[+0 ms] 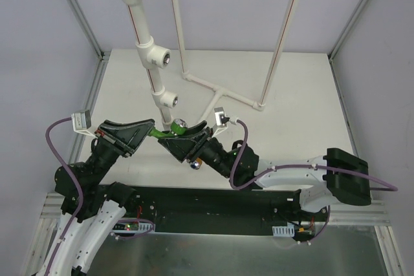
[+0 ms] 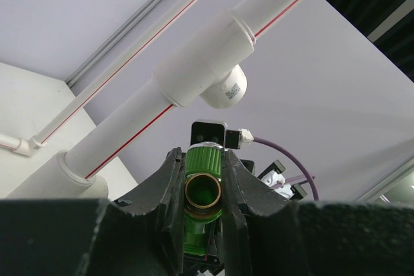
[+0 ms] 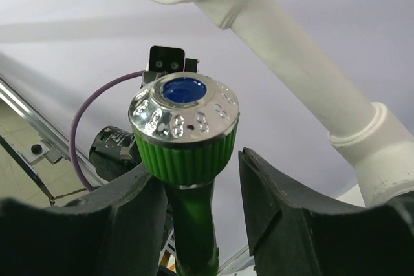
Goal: Install the water faucets
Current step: Adjust the water faucet.
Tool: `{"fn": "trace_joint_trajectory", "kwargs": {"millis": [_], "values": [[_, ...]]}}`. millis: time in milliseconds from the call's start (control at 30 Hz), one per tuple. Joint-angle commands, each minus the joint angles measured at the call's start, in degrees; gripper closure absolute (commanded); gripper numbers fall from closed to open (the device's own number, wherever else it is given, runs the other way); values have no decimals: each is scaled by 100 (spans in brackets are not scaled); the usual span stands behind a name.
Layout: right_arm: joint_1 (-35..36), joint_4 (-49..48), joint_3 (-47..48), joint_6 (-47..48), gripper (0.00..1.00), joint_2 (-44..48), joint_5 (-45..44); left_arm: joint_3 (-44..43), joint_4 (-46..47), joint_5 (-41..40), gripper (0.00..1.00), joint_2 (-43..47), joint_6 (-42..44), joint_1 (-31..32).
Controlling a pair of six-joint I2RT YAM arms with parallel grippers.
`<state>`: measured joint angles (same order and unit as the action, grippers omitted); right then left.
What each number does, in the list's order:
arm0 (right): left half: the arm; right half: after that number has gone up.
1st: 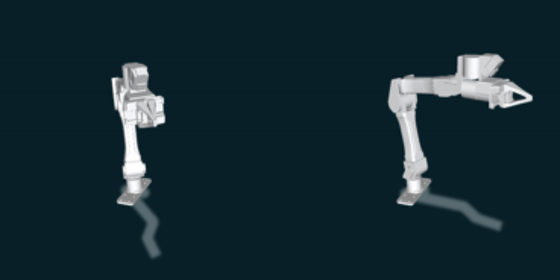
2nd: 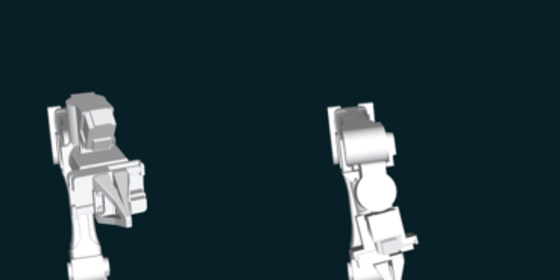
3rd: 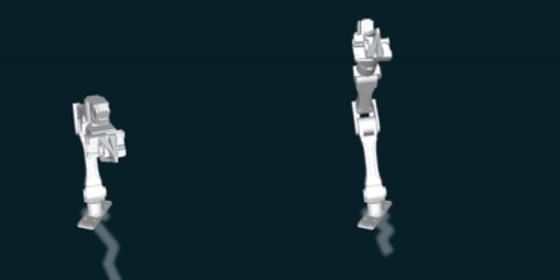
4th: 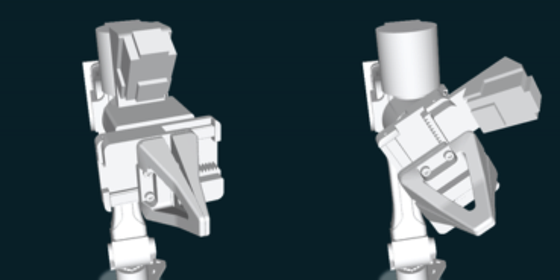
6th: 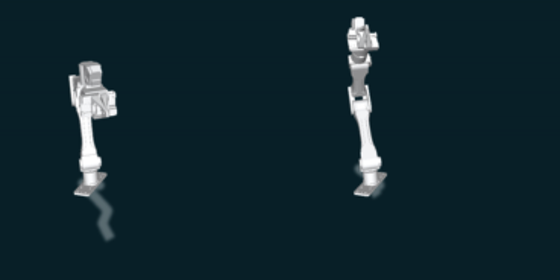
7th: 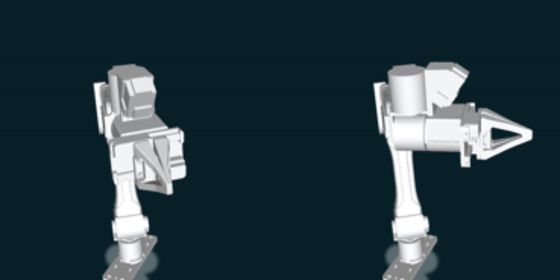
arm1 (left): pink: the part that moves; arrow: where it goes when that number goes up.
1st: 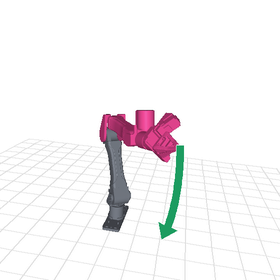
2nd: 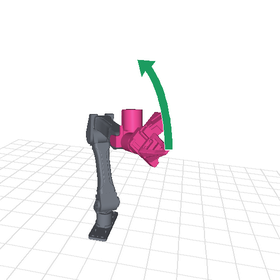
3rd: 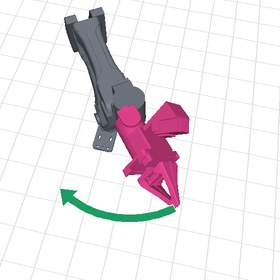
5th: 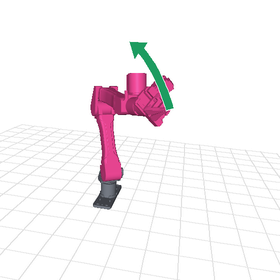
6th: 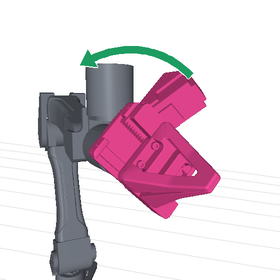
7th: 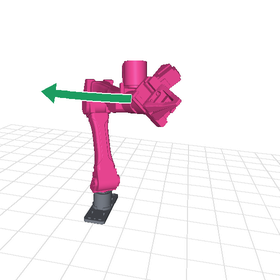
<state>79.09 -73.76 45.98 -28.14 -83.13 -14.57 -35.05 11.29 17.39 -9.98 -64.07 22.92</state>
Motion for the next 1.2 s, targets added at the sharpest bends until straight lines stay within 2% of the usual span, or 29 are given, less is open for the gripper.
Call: {"fn": "trace_joint_trajectory", "kwargs": {"millis": [0,167,267,333,433,467,533,600,667,700,733,800,867,933,1033,1100,1167], "values": [[10,-772,-26,-78,49,139,-46,-116,603,-51,100,40,-35,29],[150,-273,-1203,-86,50,1227,-291,-406,269,54,100,-13,255,29],[212,1182,-1740,-279,49,2228,-940,-494,102,72,100,-13,378,29],[212,2806,-1785,-498,47,2870,-1380,-486,66,63,100,-13,396,37],[195,6284,-1208,-1138,40,3469,-2398,-468,40,107,100,-30,396,29],[142,7904,-979,-1550,36,3505,-2637,-477,23,116,100,-31,396,29],[-181,10132,-338,-2228,22,3261,-2552,-512,-21,142,100,-57,404,29],[-455,11737,146,-2668,17,2831,-2437,-556,-39,177,100,-109,405,29],[-456,13502,638,-3938,14,2347,-2892,-582,-48,247,100,-153,387,29],[-421,14076,919,-4406,7,2154,-3033,-591,-57,265,100,-171,387,29],[-429,14708,1105,-4906,6,2013,-3087,-591,-57,274,100,-206,378,29],[-421,15554,1386,-5340,23,1740,-3175,-617,-74,318,100,-224,361,29],[-246,15909,1467,-5570,27,1730,-3367,-644,-83,353,100,-224,352,29],[0,15438,1344,-5196,26,2001,-3518,-635,-101,318,100,-172,334,29],[10,13535,897,-3607,21,2677,-2845,-661,-144,318,100,-136,369,29],[1,13029,703,-3364,21,3169,-2674,-687,-162,309,100,-136,369,29],[54,11708,213,-3130,21,3941,-2701,-696,-162,309,100,-118,387,29]]}}
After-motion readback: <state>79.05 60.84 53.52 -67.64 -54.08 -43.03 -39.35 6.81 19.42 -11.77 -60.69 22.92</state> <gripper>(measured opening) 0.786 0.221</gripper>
